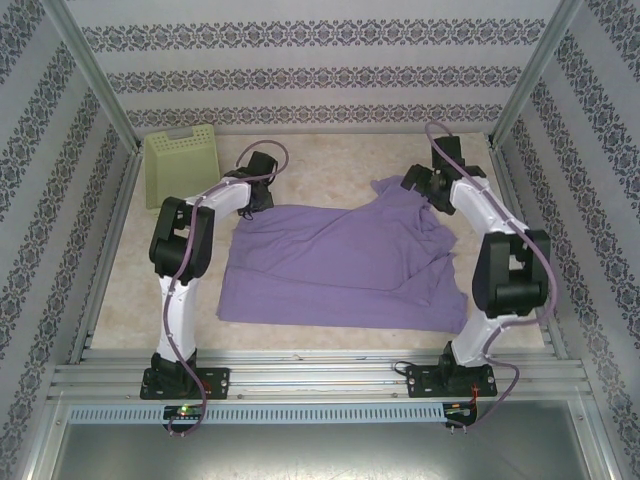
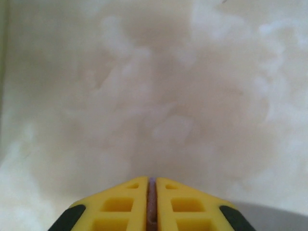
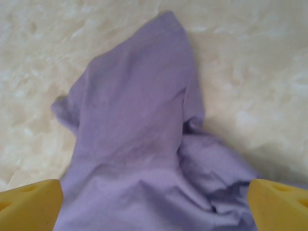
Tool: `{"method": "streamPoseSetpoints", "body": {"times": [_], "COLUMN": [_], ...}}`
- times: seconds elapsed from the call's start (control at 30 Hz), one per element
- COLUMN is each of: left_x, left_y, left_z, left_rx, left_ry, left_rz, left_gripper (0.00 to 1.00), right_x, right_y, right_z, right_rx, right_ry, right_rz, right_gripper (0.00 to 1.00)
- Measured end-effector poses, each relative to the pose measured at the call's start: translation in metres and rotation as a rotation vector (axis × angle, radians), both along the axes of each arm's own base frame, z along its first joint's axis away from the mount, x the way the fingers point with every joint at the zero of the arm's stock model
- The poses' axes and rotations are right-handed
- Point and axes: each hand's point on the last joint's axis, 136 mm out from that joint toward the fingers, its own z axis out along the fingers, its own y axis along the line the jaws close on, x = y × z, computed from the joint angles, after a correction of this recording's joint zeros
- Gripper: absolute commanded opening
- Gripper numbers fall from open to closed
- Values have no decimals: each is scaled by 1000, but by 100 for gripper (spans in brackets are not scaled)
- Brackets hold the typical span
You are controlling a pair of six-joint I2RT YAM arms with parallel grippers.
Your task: Fold the inside-out t-shirt
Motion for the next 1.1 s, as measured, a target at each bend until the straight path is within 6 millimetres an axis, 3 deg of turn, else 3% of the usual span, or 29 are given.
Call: {"method": "streamPoseSetpoints", "body": {"times": [0.3,0.6,0.77,1.1], "left_x": [-25,-29,-29,-30], "left_y": [5,4,3,-1], "left_z": [44,42,42,41], "left_rx": [-35,-50,-57,-79], "left_ry": [-80,-74,-73,-70], "left_rz": [1,-6,-10,-9], "left_gripper": [0,0,0,0], "right_x": [45,77,89,111], "right_y": [-5,-22,-32,-33], "right_z": [-35,-68,-75,-97], "right_rx": [-24,-33,-32,-12], "right_ry": [77,149,173,235], "right_rz": [2,-16,-31,-28], "right_gripper": [89,78,73,60]}}
